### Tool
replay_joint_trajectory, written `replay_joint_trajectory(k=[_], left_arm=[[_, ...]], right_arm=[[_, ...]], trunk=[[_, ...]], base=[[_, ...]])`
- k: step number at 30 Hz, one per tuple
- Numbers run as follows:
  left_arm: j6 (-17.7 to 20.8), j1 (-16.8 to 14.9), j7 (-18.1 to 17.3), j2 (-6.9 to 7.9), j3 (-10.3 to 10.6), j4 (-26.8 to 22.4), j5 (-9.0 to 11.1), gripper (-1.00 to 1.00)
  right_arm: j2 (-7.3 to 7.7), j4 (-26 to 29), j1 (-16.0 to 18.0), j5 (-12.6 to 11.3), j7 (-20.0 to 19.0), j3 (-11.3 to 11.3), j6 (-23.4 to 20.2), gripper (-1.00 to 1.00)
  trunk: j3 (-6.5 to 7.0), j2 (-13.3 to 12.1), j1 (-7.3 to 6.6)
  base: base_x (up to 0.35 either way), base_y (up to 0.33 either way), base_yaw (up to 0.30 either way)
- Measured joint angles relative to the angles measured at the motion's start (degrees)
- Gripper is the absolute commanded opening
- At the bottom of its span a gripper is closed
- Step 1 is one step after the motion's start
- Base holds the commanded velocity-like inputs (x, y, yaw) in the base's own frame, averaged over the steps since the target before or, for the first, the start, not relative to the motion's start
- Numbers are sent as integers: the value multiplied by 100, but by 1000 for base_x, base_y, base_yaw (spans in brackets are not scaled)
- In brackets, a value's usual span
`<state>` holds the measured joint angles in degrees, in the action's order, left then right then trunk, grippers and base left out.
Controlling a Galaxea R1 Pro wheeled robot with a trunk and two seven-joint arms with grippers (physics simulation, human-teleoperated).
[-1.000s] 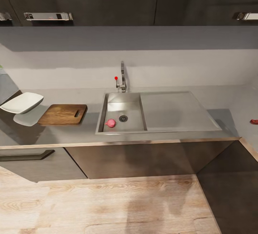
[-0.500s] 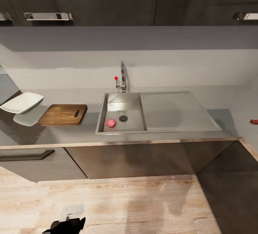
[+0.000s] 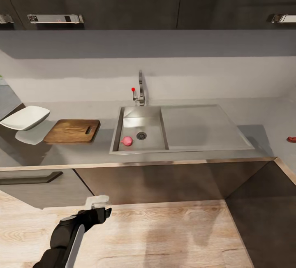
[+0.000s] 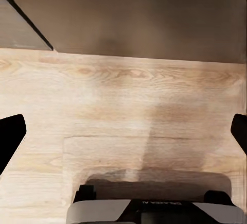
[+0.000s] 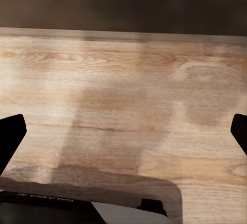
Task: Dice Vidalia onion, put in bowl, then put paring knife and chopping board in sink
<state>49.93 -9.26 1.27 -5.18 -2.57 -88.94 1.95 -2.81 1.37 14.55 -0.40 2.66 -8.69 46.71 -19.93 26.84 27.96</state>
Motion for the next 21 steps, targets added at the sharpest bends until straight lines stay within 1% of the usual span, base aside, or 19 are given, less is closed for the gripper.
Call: replay_joint_trajectory(k=[1, 2, 4, 5, 7, 8, 9, 10, 11, 12, 13, 15, 16, 17, 19, 20, 21], left_arm=[[34, -93, 0, -10, 0, -1, -2, 100], [91, -271, 0, -24, 1, -2, 0, 100], [160, -466, 0, -33, 1, -2, -3, 100], [259, -660, 0, -38, 1, -3, -1, 100], [629, -1375, 0, -46, 2, 0, 8, 100], [688, -1634, 3, -47, 2, 1, 10, 100], [711, -1753, 4, -47, 2, 2, 8, 100], [742, -1957, 5, -51, 2, 3, 12, 100], [754, -2071, 6, -55, 2, 3, 12, 100], [769, -2275, 9, -75, 2, 5, 23, 100], [777, -2390, 11, -91, 2, 7, 22, 100], [797, -2791, 14, -156, 2, 25, 32, 100], [801, -2896, 14, -168, 2, 32, 28, 100], [811, -3321, 19, -214, 3, 101, 38, 100], [814, -3833, 23, -240, 3, 373, 39, 100], [813, -4138, 27, -250, 3, 669, 42, 100], [811, -4330, 29, -253, 3, 868, 39, 100]], right_arm=[[0, 0, 0, 0, 1, 0, -1, 100], [0, 0, 0, 0, 2, 0, -1, 100], [0, 0, 0, 0, 1, 0, -2, 100], [0, 0, 0, 0, 2, 0, -2, 100], [0, 0, 0, 0, 1, 0, -2, 100], [-1, 0, 0, 1, -1, -1, -2, 100], [-1, 0, 0, 1, -1, -1, -2, 100], [-1, 0, 0, 0, -1, 0, -3, 100], [-1, 0, 0, 1, -1, -1, -3, 100], [0, 0, 0, 0, -2, 0, -3, 100], [0, 0, 0, 0, -3, 0, -3, 100], [-3, 0, 0, 1, -3, -1, -3, 100], [-4, 0, 0, 1, -3, -1, -3, 100], [-7, 0, 0, 1, -4, -3, -14, 100], [-8, 0, 0, 0, -4, -5, -90, 100], [-8, 0, 0, 0, -4, -5, -170, 100], [-9, 0, 0, 0, -4, -6, -211, 100]], trunk=[[0, 0, 0], [0, 0, 0], [0, 0, 0], [0, 0, 0], [1, 0, 0], [1, 0, 0], [0, 0, 0], [0, 0, 0], [0, 0, 0], [0, 0, 0], [0, 0, 0], [0, 0, 0], [0, 0, 0], [0, 0, 0], [0, 0, 0], [1, 0, 0], [0, 0, 0]], base=[[0, 0, 0], [0, 0, 0], [0, 0, 0], [0, 0, 0], [0, 0, 0], [0, 0, 0], [0, 0, 0], [0, 0, 0], [0, 0, 0], [0, 0, 0], [0, 0, 0], [0, 0, 0], [0, 0, 0], [0, 0, 0], [0, 0, 0], [0, 0, 0], [0, 0, 0]])
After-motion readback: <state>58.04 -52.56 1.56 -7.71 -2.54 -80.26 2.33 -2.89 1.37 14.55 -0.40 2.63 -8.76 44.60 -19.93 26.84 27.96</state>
